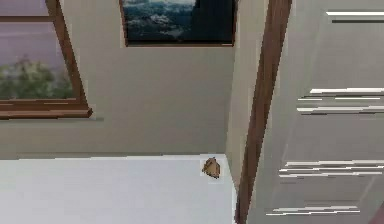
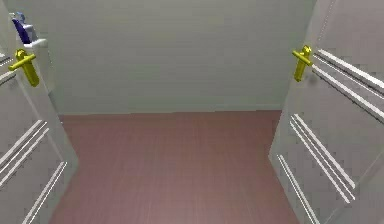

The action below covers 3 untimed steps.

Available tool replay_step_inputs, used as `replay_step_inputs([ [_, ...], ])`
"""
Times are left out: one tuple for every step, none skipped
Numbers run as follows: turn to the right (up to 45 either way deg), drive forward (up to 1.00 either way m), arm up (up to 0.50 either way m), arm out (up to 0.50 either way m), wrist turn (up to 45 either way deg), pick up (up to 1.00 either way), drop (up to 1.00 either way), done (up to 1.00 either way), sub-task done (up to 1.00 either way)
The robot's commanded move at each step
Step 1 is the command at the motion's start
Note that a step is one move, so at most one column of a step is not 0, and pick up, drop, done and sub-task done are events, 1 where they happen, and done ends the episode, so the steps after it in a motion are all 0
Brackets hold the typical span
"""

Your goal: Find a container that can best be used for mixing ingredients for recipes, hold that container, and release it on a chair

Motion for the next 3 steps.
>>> replay_step_inputs([
  [-18.0,0.0,0.0,0.0,0.0,0.0,0.0,0.0,0.0],
  [0.0,0.15,0.0,0.0,0.0,0.0,0.0,0.0,0.0],
  [-30.0,0.0,0.0,0.0,0.0,0.0,0.0,0.0,0.0],
])
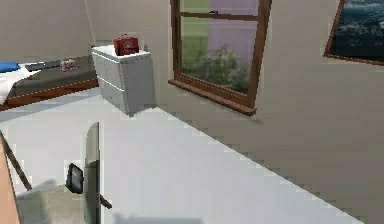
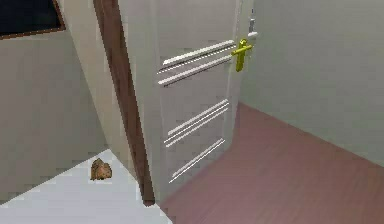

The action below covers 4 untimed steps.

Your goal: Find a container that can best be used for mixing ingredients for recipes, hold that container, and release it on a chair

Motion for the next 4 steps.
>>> replay_step_inputs([
  [0.0,0.15,0.0,0.0,0.0,0.0,0.0,0.0,0.0],
  [-12.0,0.0,0.0,0.0,0.0,0.0,0.0,0.0,0.0],
  [0.0,0.7,0.0,0.0,0.0,0.0,0.0,0.0,0.0],
  [-9.0,0.0,0.0,0.0,0.0,0.0,0.0,0.0,0.0],
])
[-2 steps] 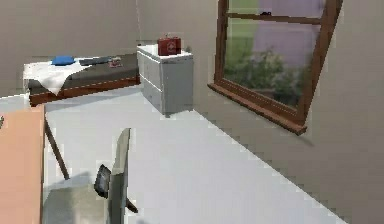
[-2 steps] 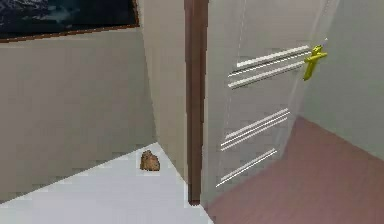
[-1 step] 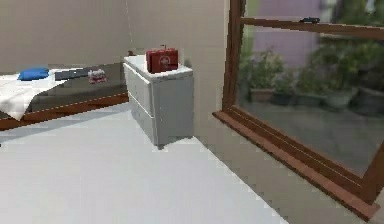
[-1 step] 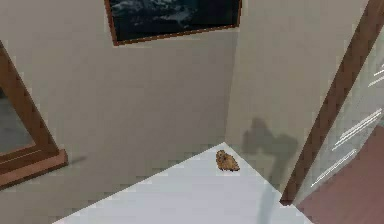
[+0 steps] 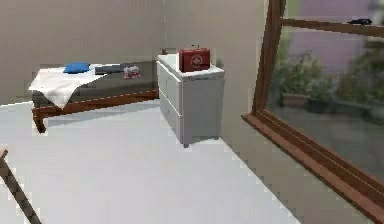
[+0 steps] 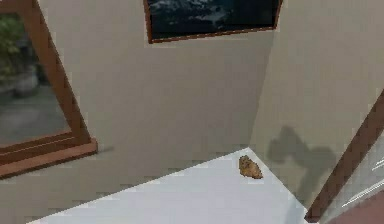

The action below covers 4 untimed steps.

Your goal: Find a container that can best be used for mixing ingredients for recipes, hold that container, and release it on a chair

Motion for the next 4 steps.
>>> replay_step_inputs([
  [0.0,0.3,0.0,0.0,0.0,0.0,0.0,0.0,0.0],
  [-21.0,0.0,0.0,0.0,0.0,0.0,0.0,0.0,0.0],
  [0.0,0.25,0.0,0.0,0.0,0.0,0.0,0.0,0.0],
  [-30.0,0.0,0.0,0.0,0.0,0.0,0.0,0.0,0.0],
])
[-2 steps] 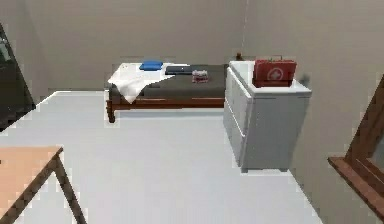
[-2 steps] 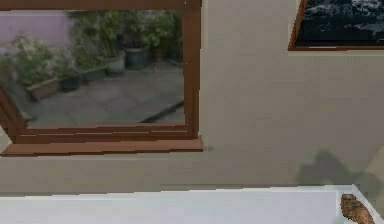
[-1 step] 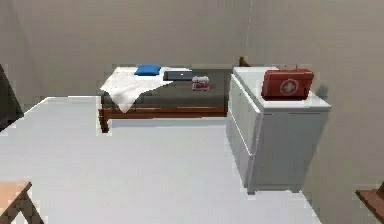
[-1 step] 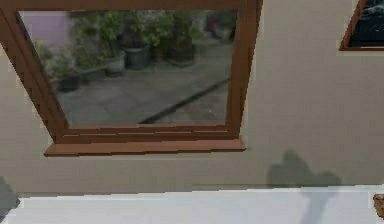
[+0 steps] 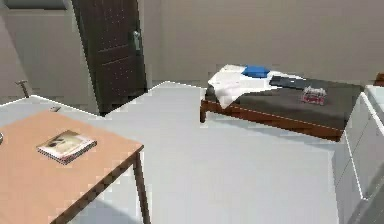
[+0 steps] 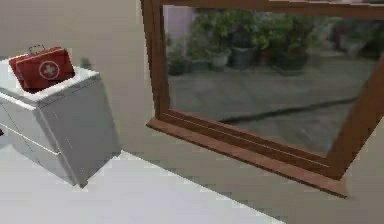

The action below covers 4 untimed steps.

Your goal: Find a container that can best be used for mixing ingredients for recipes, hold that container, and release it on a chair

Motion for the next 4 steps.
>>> replay_step_inputs([
  [0.0,0.95,0.0,0.0,0.0,0.0,0.0,0.0,0.0],
  [-21.0,0.0,0.0,0.0,0.0,0.0,0.0,0.0,0.0],
  [0.0,0.2,0.0,0.0,0.0,0.0,0.0,0.0,0.0],
  [-39.0,0.0,0.0,0.0,0.0,0.0,0.0,0.0,0.0],
])
